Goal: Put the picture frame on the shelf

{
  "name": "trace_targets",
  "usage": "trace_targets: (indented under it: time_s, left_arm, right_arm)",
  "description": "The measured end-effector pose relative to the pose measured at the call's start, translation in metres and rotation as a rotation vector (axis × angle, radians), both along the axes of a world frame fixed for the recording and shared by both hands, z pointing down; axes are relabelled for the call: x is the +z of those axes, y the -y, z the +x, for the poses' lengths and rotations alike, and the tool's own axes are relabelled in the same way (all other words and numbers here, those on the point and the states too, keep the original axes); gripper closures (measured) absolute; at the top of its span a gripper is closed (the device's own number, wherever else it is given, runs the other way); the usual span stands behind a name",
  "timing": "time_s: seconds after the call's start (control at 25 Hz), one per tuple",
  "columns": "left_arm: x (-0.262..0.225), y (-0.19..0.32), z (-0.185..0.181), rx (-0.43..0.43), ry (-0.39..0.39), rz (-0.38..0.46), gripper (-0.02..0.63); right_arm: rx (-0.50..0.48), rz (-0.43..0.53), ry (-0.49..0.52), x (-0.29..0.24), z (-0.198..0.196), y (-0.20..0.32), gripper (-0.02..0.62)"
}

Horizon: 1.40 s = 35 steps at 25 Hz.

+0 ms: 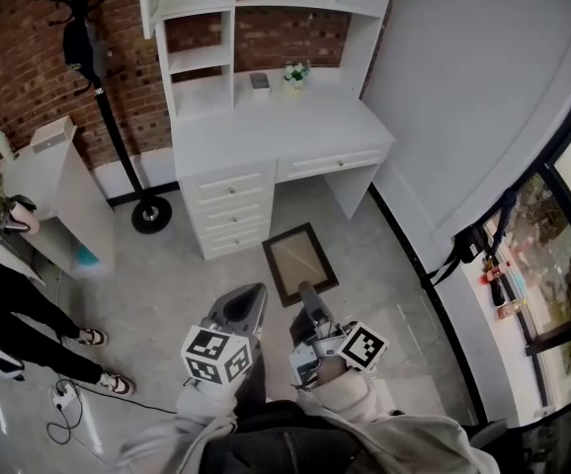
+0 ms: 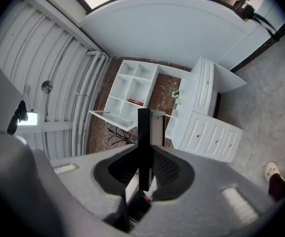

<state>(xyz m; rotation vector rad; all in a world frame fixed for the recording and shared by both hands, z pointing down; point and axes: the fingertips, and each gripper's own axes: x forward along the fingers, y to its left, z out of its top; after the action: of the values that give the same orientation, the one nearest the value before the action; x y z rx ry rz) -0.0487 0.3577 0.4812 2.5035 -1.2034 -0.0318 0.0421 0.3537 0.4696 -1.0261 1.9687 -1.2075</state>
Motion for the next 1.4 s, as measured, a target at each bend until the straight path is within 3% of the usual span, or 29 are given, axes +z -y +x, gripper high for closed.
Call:
trace_targets:
  time_s: [1.4]
  left_arm:
    - [-0.018,0.266,-0.037,-0.005,-0.002,0.006,0.601]
  right_arm:
    - [-0.011,-0.096,0.095,0.001,-0.039,0.262,0.528]
